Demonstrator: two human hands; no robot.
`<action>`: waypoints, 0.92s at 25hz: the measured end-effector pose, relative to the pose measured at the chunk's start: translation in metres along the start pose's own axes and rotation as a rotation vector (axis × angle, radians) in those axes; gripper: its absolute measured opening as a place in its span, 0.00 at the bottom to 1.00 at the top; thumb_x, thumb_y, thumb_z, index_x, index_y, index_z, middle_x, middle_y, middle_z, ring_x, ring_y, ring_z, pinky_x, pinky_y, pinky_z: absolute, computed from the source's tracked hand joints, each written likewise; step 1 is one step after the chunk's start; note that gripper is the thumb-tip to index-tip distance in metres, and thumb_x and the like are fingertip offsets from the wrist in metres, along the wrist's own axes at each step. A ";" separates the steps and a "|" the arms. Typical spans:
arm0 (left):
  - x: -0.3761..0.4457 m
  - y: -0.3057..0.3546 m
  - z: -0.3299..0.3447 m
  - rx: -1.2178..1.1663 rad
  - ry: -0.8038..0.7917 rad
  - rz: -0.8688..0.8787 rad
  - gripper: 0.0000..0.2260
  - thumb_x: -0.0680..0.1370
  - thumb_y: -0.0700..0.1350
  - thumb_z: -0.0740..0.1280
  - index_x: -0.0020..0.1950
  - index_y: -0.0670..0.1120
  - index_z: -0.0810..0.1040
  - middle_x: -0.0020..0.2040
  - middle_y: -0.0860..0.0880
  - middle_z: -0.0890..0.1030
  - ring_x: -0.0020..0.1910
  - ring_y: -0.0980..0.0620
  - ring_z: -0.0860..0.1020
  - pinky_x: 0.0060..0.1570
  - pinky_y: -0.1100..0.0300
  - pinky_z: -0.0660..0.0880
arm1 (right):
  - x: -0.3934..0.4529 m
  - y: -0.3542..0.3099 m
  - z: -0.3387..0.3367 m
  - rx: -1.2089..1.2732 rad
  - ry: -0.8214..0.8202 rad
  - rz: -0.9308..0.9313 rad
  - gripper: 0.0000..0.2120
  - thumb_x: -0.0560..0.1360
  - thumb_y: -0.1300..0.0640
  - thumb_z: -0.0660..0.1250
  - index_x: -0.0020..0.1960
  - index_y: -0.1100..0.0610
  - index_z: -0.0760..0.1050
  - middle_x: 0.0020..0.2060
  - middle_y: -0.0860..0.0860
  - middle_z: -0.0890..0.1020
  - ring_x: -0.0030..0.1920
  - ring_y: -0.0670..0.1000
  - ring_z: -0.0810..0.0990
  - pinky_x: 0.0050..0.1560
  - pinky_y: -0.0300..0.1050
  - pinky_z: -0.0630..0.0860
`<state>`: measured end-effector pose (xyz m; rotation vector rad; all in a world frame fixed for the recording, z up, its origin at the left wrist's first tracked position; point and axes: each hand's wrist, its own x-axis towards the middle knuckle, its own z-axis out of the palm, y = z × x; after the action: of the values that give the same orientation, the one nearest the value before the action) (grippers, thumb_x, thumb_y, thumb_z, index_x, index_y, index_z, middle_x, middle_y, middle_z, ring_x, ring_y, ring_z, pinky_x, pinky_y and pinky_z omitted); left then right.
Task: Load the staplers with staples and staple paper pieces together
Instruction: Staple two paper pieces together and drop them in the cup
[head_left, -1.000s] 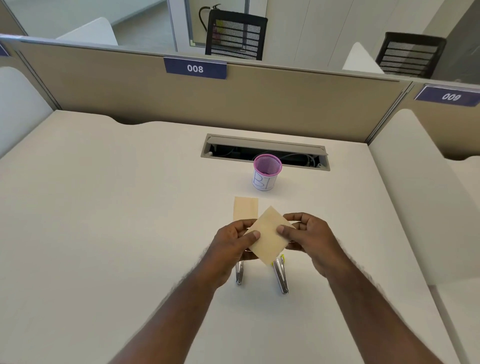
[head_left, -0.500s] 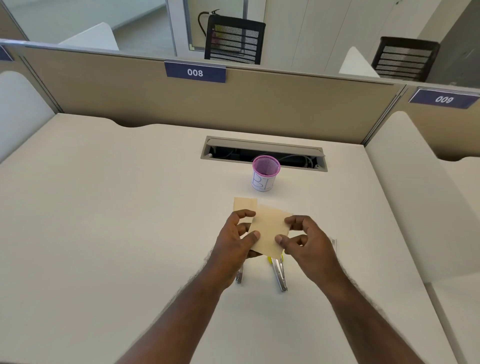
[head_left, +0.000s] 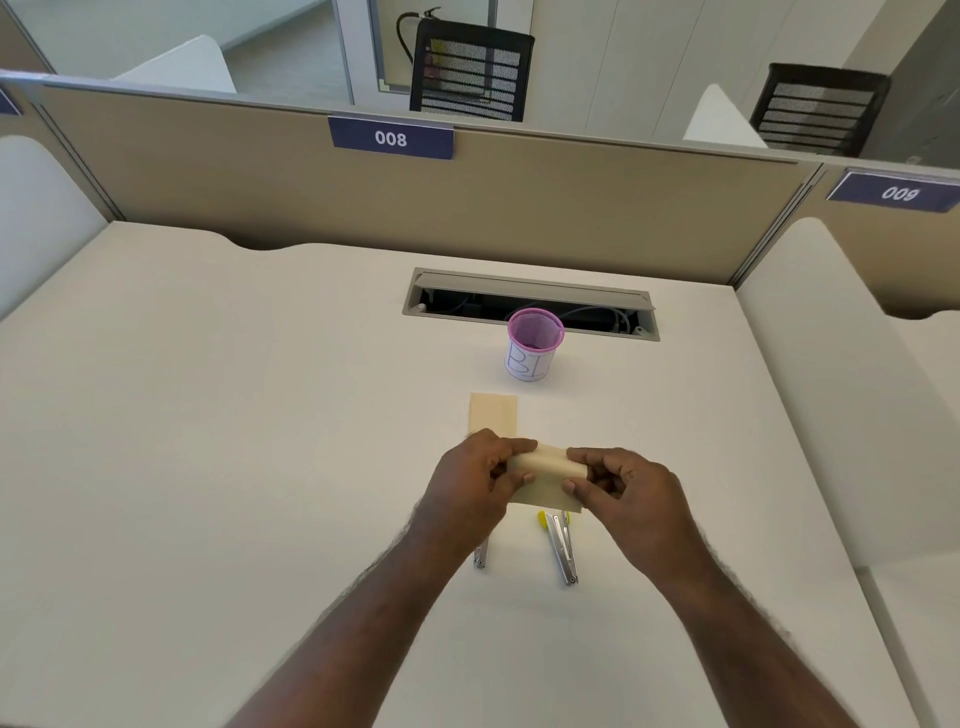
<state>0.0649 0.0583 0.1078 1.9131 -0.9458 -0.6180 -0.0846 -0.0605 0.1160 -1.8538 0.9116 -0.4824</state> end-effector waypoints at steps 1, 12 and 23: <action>0.001 0.000 -0.001 0.039 -0.006 0.039 0.12 0.77 0.42 0.69 0.59 0.50 0.82 0.47 0.51 0.75 0.48 0.54 0.76 0.49 0.67 0.73 | -0.001 -0.001 -0.001 -0.030 0.007 -0.015 0.11 0.71 0.60 0.76 0.49 0.47 0.83 0.35 0.45 0.82 0.34 0.38 0.79 0.37 0.27 0.74; -0.004 0.006 0.003 -1.034 -0.171 -0.274 0.19 0.75 0.41 0.72 0.65 0.45 0.75 0.52 0.41 0.83 0.50 0.46 0.82 0.50 0.55 0.80 | 0.006 0.002 -0.012 0.573 -0.082 0.296 0.03 0.75 0.63 0.71 0.45 0.58 0.83 0.39 0.52 0.86 0.39 0.49 0.85 0.40 0.40 0.82; -0.008 0.018 0.009 -0.873 0.099 -0.367 0.03 0.75 0.37 0.71 0.46 0.39 0.80 0.44 0.37 0.86 0.42 0.43 0.85 0.43 0.53 0.83 | -0.003 -0.003 0.004 0.262 -0.041 0.175 0.04 0.74 0.57 0.73 0.48 0.50 0.83 0.43 0.46 0.87 0.42 0.47 0.86 0.41 0.42 0.83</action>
<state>0.0470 0.0547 0.1195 1.2927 -0.1717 -0.9456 -0.0825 -0.0549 0.1170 -1.5275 0.9271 -0.4319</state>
